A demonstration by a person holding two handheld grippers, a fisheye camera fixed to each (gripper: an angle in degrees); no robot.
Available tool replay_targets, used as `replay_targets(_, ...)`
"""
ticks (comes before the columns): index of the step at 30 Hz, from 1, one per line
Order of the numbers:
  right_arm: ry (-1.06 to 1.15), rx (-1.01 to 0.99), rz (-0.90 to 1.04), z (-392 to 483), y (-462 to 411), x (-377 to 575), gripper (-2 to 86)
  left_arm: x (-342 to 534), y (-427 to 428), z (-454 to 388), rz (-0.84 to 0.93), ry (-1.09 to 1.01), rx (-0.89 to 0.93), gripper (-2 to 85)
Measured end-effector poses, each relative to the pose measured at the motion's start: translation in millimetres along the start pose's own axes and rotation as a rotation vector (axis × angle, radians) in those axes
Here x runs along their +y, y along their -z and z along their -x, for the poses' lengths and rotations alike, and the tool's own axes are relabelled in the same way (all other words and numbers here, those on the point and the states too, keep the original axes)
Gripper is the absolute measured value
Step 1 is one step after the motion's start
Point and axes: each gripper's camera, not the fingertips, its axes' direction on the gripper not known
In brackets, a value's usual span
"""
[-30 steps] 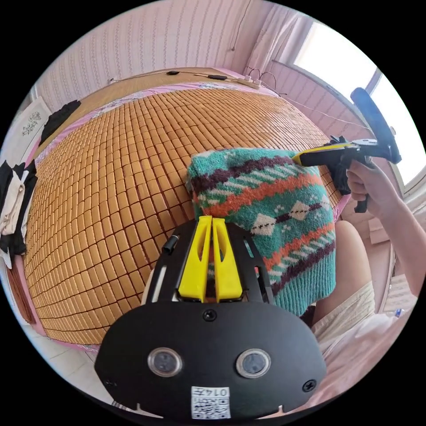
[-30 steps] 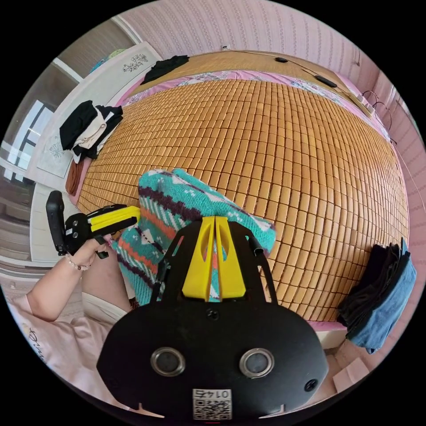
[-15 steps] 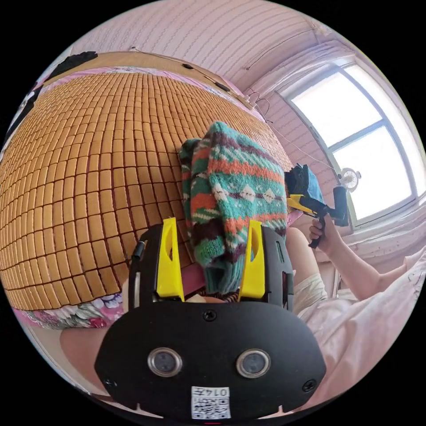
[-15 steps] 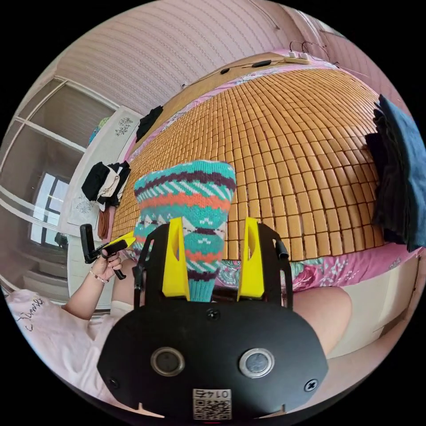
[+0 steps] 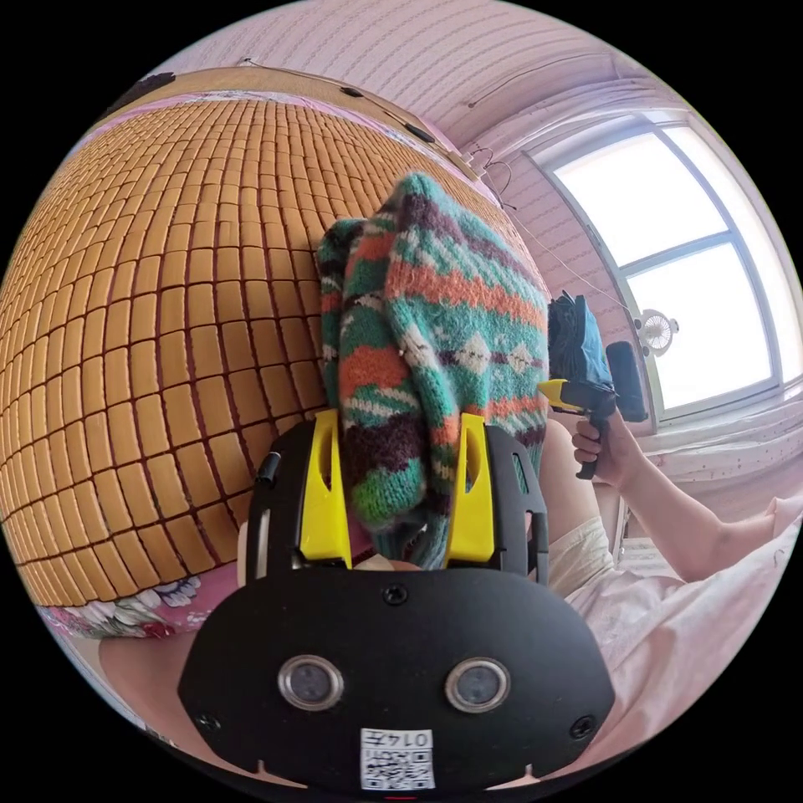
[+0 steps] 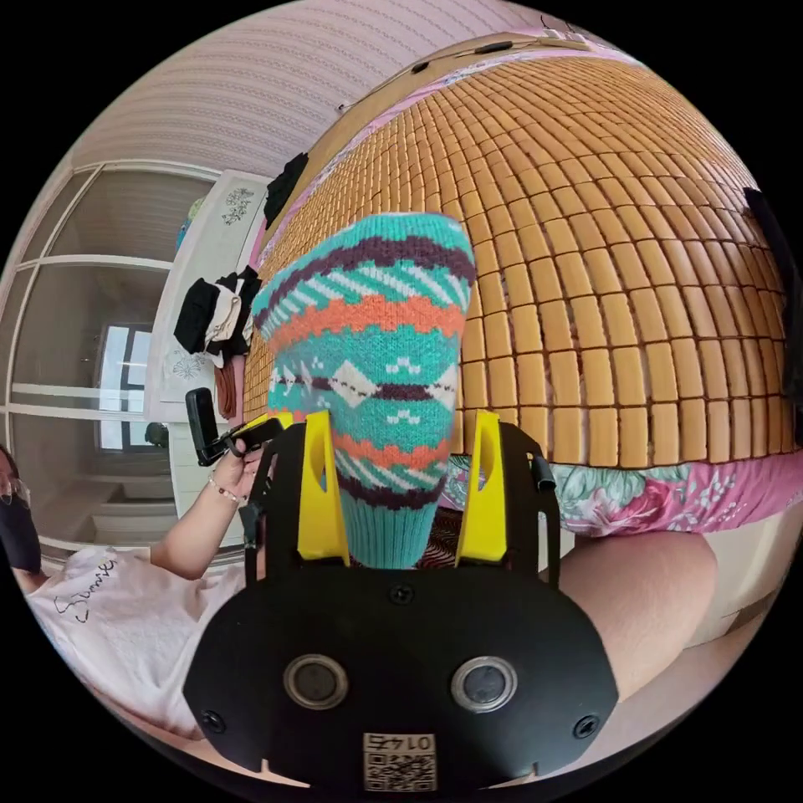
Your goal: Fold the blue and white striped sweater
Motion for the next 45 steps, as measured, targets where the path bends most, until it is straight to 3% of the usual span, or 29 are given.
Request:
replay_targets(6, 0.075, 0.123, 0.038, 36, 11, 17, 15.3, 5, -5, -4, -0.018, 0.015, 0.002, 12.7)
replay_targets(10, 0.347, 0.308, 0.010, 115, 31, 50, 12.9, 10, -8, -14, -0.038, 0.057, -0.023, 11.5)
replay_targets(14, 0.602, 0.366, -0.054, 179, 55, 94, 12.5, 20, -3, -34, -0.088, 0.085, 0.003, 11.1)
replay_targets(18, 0.662, 0.337, -0.165, 190, 100, 128, 12.4, 20, 9, -81, -0.173, 0.018, 0.011, 11.0)
replay_targets(25, 0.583, 0.306, -0.417, 130, 263, 197, 12.4, -26, -25, -225, -0.191, -0.270, 0.090, 11.1)
replay_targets(30, 0.508, 0.379, -0.511, 73, 391, 232, 12.5, -86, -95, -374, -0.151, -0.440, 0.204, 11.5)
replay_targets(35, 0.235, 0.463, -0.432, -24, 515, 216, 14.5, -135, -194, -471, -0.070, -0.347, 0.249, 12.7)
replay_targets(38, -0.051, 0.568, -0.469, -92, 523, 210, 14.2, -157, -269, -492, 0.011, -0.323, 0.122, 12.1)
replay_targets(39, -0.073, 0.561, -0.493, -99, 519, 213, 13.5, -160, -293, -495, 0.066, -0.326, 0.038, 12.3)
replay_targets(41, -0.045, 0.434, -0.547, -119, 487, 226, 6.0, -161, -300, -498, -0.002, -0.345, 0.117, 12.8)
replay_targets(45, -0.084, 0.399, -0.485, -142, 440, 226, 0.8, -162, -296, -516, 0.029, -0.421, 0.036, 12.4)
